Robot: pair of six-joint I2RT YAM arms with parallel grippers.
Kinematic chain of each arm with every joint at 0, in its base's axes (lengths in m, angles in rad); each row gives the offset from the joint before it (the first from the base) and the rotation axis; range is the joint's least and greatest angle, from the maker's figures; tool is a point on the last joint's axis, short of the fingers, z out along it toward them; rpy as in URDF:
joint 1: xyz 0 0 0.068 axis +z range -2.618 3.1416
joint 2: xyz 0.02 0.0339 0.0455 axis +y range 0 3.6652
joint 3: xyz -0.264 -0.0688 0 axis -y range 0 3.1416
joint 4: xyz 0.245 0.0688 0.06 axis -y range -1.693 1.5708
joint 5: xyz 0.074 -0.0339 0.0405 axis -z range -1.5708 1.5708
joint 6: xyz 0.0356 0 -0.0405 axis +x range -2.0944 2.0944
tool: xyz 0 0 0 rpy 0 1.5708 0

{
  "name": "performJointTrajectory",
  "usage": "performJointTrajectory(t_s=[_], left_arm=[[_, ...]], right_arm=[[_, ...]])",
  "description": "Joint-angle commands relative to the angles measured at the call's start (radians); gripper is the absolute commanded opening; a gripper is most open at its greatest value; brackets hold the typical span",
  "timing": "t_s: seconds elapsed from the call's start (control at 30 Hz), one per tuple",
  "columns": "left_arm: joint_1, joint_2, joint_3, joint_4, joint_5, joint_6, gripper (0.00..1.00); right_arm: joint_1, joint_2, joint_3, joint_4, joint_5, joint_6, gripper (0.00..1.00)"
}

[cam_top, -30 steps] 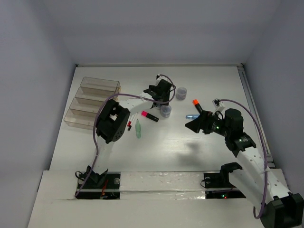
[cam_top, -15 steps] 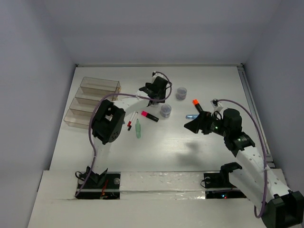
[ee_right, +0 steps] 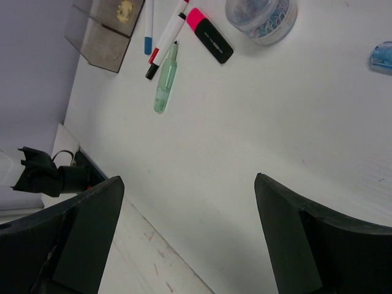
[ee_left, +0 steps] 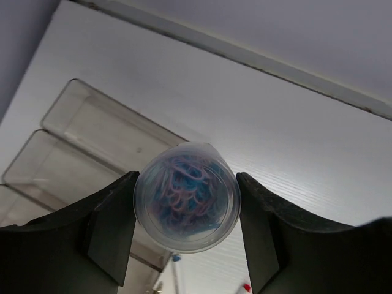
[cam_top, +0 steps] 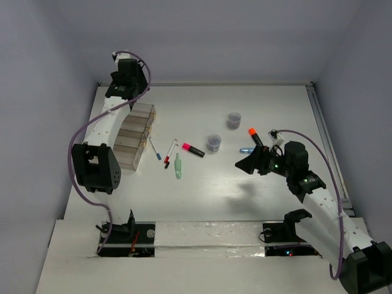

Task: Sort the stationery into containers
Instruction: Place the stationery in the storage box.

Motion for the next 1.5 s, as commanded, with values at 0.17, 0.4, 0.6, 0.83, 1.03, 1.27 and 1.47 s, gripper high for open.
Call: performJointTrajectory(t_s=[0.17, 0.4, 0.6, 0.83, 1.03, 1.27, 1.47], left_arm=[[0.153, 0.033, 0.016, -0.021, -0.024, 0.04, 0.35], [0.199, 0.12, 0.04, 0.034, -0.073, 0.045, 0.37], [0.222, 0.203, 0.084, 0.049, -0.081, 0.048, 0.39], [0.231, 0.25, 0.117, 0.086, -0.087, 0.052, 0.42], [0.25, 0.289, 0.147, 0.1, -0.075, 0.043, 0.43], [0.27, 0.335, 0.192, 0.1, -0.064, 0.058, 0.44], [0.279, 0.355, 0.198, 0.101, -0.075, 0.062, 0.44]], right_arm=[[0.019, -0.021, -0.01, 0.067, -0.023, -0.011, 0.94], [0.019, -0.021, -0.016, 0.063, -0.033, -0.02, 0.94], [0.019, -0.024, -0.021, 0.067, -0.035, -0.019, 0.94], [0.019, -0.002, -0.018, 0.084, -0.047, -0.023, 0.94], [0.028, -0.002, -0.02, 0.078, -0.055, -0.025, 0.94], [0.028, 0.019, -0.021, 0.103, -0.063, -0.022, 0.94], [0.028, 0.018, -0.023, 0.103, -0.052, -0.022, 0.94]])
